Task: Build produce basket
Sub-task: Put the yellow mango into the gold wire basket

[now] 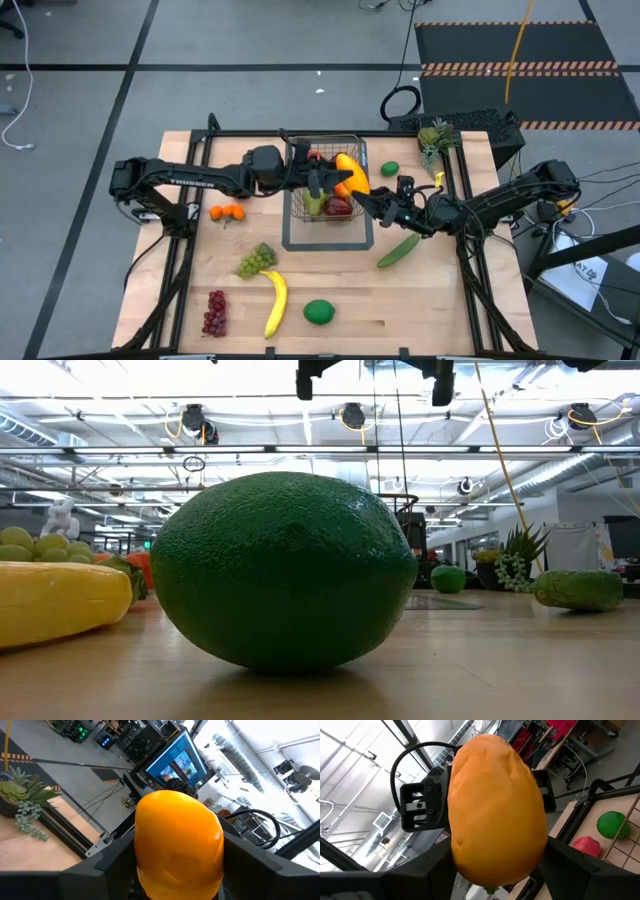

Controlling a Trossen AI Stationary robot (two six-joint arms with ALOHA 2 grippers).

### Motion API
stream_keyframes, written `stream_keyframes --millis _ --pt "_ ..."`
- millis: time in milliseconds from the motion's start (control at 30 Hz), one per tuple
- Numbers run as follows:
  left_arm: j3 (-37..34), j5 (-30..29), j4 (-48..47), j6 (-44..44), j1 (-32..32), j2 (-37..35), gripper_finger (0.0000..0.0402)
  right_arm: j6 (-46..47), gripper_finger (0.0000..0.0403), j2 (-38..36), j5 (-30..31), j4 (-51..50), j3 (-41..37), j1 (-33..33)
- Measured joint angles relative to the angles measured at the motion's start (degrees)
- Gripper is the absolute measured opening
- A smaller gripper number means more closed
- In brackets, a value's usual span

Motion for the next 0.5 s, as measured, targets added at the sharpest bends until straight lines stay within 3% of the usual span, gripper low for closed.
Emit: stream_keyframes --millis 200,500 --pt "0.0 0.6 0.5 0.4 0.0 0.0 0.0246 -4.0 0.0252 0.0 -0.1 0.6 0.0 0.2" --pt "0.0 0.5 1.7 -0.3 0.7 0.0 0.0264 -3.3 0.0359 0.0 -0.8 1.7 0.1 0.8"
